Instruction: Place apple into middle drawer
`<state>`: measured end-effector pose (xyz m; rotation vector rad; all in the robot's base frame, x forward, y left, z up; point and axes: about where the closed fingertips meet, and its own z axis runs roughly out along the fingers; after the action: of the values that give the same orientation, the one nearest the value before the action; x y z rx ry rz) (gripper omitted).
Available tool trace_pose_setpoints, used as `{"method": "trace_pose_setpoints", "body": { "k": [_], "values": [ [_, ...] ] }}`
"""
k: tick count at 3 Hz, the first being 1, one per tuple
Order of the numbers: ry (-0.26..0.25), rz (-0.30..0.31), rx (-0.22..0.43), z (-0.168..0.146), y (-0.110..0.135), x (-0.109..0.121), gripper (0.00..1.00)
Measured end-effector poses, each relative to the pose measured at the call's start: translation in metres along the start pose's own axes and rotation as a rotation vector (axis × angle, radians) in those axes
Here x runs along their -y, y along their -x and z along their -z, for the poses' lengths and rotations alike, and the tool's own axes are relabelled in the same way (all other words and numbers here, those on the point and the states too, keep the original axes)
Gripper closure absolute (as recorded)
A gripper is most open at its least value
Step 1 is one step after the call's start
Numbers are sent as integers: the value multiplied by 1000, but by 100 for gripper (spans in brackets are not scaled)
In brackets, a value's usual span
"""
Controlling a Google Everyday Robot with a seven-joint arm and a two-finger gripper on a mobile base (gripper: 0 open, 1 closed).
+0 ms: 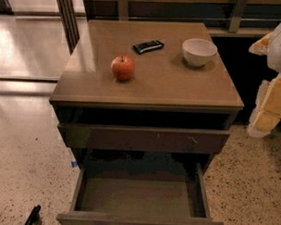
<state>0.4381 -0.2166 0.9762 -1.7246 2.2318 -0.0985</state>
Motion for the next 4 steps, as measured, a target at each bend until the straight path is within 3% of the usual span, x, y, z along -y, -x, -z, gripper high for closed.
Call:
{"method": "trace_pose_setpoints", "body": {
  "k": [1, 2, 3, 4],
  "values": [
    [-12, -4, 5, 2, 1, 2, 0],
    [-84, -55, 62, 4, 3, 26, 0],
    [-180, -137, 176, 5, 9, 77, 0],
    [-242, -198, 281, 6, 20, 127, 0]
  ]
}}
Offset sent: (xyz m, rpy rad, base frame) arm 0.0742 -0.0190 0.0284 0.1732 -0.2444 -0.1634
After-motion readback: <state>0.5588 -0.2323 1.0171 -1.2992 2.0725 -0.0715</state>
